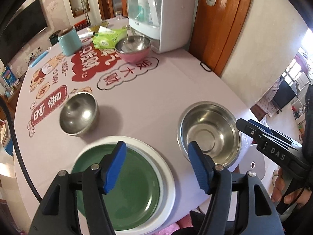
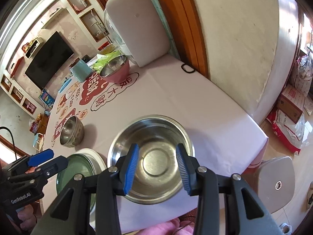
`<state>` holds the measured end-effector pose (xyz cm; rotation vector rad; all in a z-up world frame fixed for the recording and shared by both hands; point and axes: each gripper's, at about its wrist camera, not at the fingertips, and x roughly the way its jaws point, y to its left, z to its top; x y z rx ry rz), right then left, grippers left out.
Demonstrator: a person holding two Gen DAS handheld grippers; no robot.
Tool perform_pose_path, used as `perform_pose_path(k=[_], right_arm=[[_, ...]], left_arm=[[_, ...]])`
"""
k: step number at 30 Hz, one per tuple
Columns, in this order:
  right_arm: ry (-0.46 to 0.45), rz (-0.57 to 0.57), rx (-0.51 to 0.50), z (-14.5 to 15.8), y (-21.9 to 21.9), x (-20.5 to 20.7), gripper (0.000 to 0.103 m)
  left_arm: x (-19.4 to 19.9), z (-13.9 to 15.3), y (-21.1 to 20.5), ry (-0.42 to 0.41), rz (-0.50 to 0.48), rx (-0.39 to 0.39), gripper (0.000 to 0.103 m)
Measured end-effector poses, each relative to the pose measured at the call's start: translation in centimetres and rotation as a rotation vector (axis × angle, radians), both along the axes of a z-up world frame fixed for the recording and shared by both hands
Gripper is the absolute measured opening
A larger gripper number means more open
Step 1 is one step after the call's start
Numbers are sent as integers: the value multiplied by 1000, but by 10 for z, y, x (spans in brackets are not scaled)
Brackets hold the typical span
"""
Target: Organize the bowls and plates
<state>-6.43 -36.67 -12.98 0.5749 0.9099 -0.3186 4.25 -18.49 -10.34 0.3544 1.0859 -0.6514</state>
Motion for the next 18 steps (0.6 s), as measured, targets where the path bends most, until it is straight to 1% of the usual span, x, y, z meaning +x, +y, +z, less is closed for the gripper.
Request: perform_pose_path(k=[4,8,12,18], right_arm=[[2,-6,-10,9,17,9,40],[-5,3,-42,18,33,16,40],[-11,17,-52,25,44,25,46],[-20,57,-67,32,52,39,53]], left_arm=[[6,8,18,-5,8,-24,68],[17,13,37,10,31,-60,68],[25,16,53,15,60,-88,70],[35,14,62,41,100,-106,71]])
